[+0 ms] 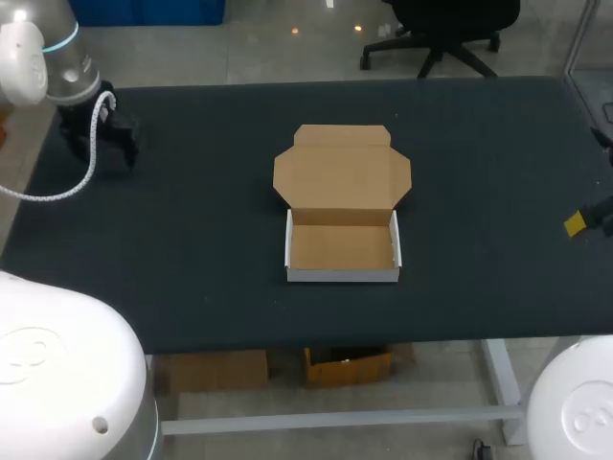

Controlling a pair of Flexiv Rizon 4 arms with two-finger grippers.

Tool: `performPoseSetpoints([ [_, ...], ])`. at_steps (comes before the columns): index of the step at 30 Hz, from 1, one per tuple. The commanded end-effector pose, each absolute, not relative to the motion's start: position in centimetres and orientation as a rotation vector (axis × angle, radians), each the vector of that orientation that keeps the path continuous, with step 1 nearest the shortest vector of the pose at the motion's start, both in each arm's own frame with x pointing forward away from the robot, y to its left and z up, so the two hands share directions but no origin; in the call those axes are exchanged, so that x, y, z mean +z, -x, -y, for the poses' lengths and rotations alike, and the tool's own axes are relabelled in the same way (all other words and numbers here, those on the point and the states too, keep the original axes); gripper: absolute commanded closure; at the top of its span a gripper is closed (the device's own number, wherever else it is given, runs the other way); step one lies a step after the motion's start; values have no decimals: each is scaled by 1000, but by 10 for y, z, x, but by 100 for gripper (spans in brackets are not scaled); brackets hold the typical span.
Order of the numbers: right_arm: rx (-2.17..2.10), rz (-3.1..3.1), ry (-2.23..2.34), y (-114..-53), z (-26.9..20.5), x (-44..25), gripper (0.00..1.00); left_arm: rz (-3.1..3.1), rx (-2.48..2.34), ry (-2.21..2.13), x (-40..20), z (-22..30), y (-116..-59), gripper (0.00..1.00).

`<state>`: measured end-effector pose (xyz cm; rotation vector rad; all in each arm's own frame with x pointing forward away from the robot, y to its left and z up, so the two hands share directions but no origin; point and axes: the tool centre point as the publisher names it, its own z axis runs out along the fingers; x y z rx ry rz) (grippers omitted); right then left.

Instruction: Assemble the packaging by folding the flat box into shape, placing the metal phone stand inside, and closing the box properly

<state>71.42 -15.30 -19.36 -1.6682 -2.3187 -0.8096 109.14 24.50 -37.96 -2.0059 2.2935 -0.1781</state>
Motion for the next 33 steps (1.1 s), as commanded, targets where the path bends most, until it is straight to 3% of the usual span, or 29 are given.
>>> performPoseSetpoints([
  [1, -808, 2318, 1666, -713, 153, -192, 0, -2295, -181, 2002, -380, -245, -1091, 0],
  [33, -808, 2318, 1666, -713, 153, -192, 0, -2296, -112, 1976, -391, -244, -1134, 0],
])
